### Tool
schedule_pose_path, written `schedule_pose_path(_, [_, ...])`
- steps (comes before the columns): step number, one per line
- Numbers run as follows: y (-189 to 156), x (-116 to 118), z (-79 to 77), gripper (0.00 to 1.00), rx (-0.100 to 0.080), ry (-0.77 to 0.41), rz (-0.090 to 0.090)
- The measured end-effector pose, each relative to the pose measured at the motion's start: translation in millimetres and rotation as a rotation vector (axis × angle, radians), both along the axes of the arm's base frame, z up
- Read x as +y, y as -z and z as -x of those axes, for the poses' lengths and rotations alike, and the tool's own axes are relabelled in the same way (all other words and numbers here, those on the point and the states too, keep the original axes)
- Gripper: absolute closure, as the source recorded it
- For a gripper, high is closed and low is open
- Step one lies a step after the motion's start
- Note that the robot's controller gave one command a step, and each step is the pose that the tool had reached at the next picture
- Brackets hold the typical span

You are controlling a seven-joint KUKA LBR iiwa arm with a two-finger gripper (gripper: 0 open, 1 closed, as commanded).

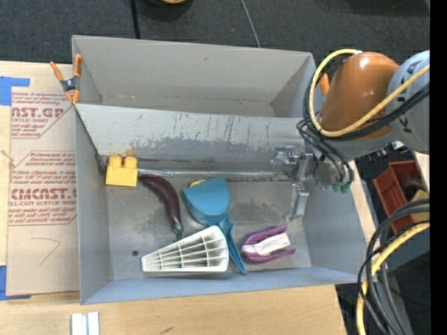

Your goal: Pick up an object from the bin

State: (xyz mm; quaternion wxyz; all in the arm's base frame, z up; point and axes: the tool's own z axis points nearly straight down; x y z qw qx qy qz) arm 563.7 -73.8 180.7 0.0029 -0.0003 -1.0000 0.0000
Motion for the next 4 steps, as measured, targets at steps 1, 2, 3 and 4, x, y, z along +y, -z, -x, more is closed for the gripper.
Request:
schedule_pose_path(1, [-3,0,-0.5,0.0,-0.004,-0.001,0.0])
schedule_pose_path(2, [-4,0,-1.2,0.0,-0.006,-0.003,0.001])
schedule_pose_path(3, [21,-21,6.7,0.0,-0.01,-0.047,0.001])
schedule_pose_path(4, [54,14,23.5,0.0,-0.007,-0.124,0.003])
